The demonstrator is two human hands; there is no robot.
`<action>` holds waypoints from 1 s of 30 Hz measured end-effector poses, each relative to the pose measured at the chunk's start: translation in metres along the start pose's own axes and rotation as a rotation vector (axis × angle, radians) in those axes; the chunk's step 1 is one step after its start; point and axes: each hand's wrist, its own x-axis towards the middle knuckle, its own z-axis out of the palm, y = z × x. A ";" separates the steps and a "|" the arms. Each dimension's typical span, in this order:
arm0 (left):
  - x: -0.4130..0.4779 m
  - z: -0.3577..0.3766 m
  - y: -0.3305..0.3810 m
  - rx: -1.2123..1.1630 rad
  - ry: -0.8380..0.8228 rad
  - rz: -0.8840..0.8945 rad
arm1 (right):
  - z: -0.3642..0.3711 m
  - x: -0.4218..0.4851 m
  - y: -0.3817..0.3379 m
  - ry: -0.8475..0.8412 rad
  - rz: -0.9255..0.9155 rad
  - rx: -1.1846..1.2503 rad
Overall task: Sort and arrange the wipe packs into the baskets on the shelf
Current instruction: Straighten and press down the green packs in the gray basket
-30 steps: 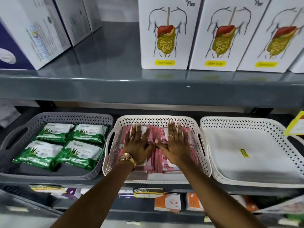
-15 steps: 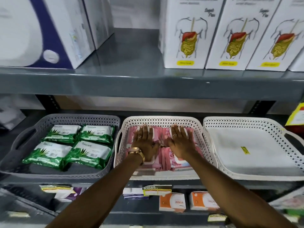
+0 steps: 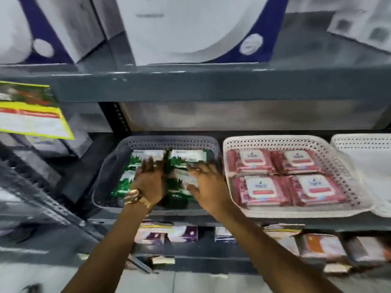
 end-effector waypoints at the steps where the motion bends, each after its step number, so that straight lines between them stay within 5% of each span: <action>1: -0.008 0.004 -0.020 0.024 -0.088 -0.050 | 0.013 0.003 -0.012 -0.058 -0.013 -0.022; 6: -0.011 0.020 -0.058 -0.041 -0.336 -0.077 | 0.037 0.023 -0.032 -0.208 0.058 -0.151; 13: -0.016 0.013 -0.042 -0.180 -0.219 -0.185 | 0.025 0.028 -0.030 -0.241 0.112 -0.036; 30: -0.014 -0.004 -0.048 -0.104 -0.291 -0.163 | 0.021 0.037 -0.021 -0.301 0.096 0.093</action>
